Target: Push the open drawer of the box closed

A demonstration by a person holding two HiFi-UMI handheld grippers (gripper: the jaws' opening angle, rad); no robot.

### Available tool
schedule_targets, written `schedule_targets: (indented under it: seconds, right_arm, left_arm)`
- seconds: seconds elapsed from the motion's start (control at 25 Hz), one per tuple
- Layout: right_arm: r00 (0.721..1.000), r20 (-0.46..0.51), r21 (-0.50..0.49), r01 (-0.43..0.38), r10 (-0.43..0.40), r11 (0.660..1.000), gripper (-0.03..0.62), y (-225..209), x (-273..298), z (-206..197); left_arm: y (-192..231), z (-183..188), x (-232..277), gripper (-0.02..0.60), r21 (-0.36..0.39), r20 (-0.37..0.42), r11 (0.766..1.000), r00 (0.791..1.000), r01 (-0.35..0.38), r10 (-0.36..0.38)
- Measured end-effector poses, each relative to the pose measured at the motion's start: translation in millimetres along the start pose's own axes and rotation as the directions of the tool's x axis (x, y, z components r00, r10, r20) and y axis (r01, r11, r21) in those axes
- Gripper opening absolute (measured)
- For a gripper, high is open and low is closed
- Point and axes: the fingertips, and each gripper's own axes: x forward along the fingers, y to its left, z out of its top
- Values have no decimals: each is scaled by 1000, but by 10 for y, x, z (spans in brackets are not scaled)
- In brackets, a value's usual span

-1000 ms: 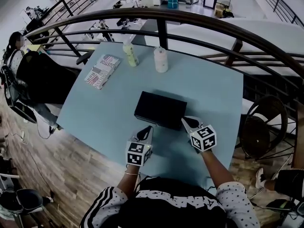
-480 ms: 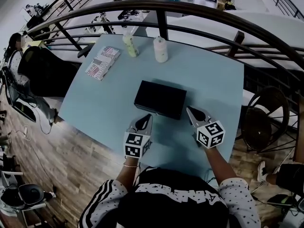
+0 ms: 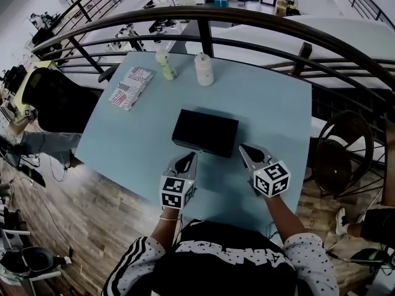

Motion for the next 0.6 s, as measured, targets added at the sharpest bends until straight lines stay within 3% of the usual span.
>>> schedule_targets:
  seconds: [0.6]
  right_arm:
    - [1000, 9, 3, 4, -4, 1000, -5, 109, 8, 21]
  left_arm:
    - [57, -65, -30, 0, -2, -6, 1000, 1000, 15, -15]
